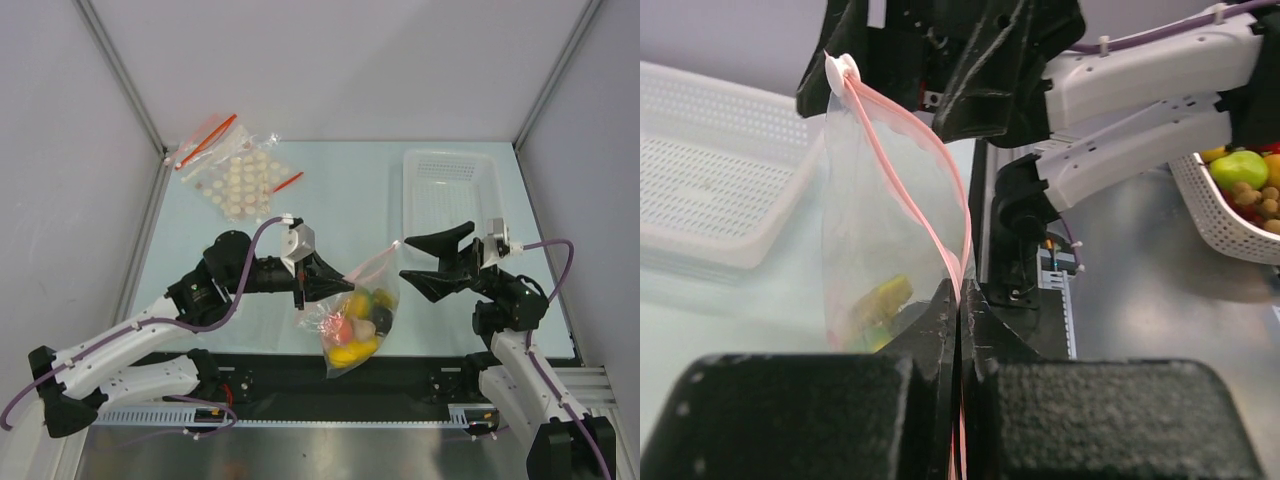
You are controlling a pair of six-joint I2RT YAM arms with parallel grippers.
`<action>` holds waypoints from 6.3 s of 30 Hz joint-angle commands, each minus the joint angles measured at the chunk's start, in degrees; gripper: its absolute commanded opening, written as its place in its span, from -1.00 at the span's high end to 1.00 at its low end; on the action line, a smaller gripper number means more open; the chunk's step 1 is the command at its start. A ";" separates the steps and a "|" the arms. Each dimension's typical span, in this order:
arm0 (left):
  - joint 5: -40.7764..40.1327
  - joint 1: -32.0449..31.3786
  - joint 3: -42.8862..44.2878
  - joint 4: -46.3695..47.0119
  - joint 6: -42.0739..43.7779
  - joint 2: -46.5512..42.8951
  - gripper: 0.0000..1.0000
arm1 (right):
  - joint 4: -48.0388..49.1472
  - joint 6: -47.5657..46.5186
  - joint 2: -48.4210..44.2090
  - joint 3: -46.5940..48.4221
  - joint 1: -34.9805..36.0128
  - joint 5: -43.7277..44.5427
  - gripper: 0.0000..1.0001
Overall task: Place the food in the zip-top bag and seal the zipper
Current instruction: Zip the zipper food storage bag at the center of the board.
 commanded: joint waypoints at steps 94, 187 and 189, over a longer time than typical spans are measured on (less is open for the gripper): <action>-34.37 -13.53 23.45 -16.03 11.59 13.46 0.99 | -48.11 -33.35 -6.49 15.97 24.17 11.99 1.00; -23.20 -13.88 17.48 -19.55 6.93 7.74 0.95 | -51.62 -33.62 -23.36 10.87 24.35 37.45 1.00; -24.52 -13.97 16.60 -19.28 6.49 6.95 0.95 | -52.50 -33.18 -25.29 10.43 23.74 41.77 1.00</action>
